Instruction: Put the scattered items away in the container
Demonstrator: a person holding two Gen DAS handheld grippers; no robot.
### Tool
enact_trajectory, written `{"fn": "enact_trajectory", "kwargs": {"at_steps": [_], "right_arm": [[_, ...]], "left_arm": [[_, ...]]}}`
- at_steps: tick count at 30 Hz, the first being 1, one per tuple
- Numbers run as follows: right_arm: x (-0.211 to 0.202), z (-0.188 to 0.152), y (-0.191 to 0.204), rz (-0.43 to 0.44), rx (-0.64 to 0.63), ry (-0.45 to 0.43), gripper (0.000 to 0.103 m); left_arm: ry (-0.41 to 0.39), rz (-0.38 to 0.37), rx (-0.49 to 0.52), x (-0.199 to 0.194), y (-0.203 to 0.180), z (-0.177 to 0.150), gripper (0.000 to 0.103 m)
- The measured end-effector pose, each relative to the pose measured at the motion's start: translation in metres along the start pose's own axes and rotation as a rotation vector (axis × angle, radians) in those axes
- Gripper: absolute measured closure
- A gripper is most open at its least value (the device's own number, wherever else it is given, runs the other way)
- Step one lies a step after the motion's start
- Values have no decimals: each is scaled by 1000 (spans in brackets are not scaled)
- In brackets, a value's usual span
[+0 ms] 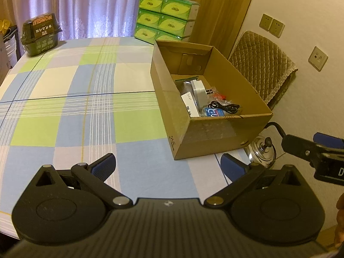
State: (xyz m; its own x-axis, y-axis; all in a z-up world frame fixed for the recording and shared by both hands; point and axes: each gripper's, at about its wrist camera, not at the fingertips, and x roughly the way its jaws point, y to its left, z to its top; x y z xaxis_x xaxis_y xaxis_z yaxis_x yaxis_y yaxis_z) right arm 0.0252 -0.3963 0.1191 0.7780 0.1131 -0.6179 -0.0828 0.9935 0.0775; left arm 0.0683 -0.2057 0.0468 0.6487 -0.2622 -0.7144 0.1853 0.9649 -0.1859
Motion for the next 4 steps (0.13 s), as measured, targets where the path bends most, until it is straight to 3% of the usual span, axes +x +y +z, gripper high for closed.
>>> {"fn": "enact_trajectory", "kwargs": {"at_steps": [4], "right_arm": [[0, 0, 1, 0, 0, 1, 0]], "left_arm": [[-18, -4, 2, -2, 1, -1, 1]]}}
